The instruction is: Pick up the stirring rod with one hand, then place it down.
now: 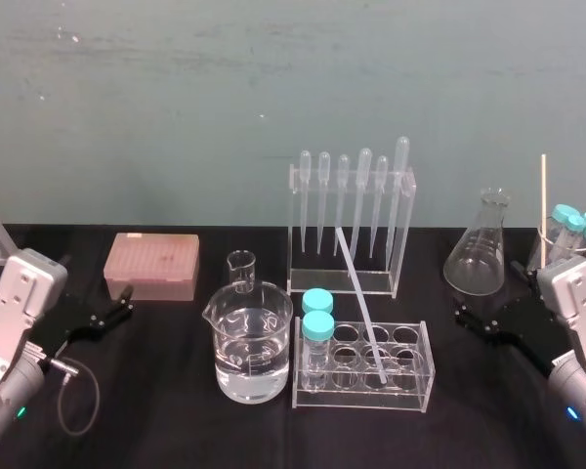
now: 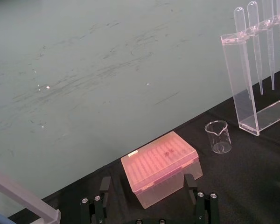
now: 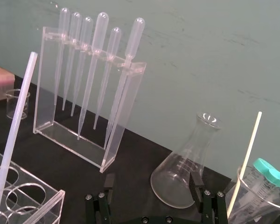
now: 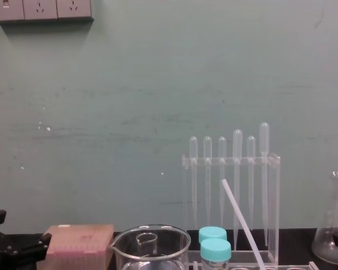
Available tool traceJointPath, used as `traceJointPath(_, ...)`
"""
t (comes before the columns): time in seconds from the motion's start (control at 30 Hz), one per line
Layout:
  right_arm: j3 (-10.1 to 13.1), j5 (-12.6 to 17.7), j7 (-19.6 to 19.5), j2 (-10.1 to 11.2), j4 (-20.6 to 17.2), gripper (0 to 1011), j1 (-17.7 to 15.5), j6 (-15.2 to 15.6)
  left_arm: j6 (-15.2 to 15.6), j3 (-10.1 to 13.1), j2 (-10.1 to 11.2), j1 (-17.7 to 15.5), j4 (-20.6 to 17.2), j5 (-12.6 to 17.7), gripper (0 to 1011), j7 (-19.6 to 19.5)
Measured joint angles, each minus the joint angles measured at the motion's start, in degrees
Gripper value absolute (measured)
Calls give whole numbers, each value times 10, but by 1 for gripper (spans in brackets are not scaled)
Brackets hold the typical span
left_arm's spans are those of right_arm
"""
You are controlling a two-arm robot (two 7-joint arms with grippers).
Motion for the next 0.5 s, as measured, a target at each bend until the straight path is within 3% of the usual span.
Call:
traceJointPath(0.23, 26, 61, 51, -12, -28, 1003, -2, 32, 0, 0, 0, 0, 0, 0, 1000, 0)
traceJointPath(0.33, 44, 123, 95, -24, -60, 1003, -2, 68, 0, 0, 0, 0, 0, 0, 1000, 0)
traceJointPath(0.5, 55, 174, 137, -38, -89, 1003, 6, 109, 0, 0, 0, 0, 0, 0, 1000, 0)
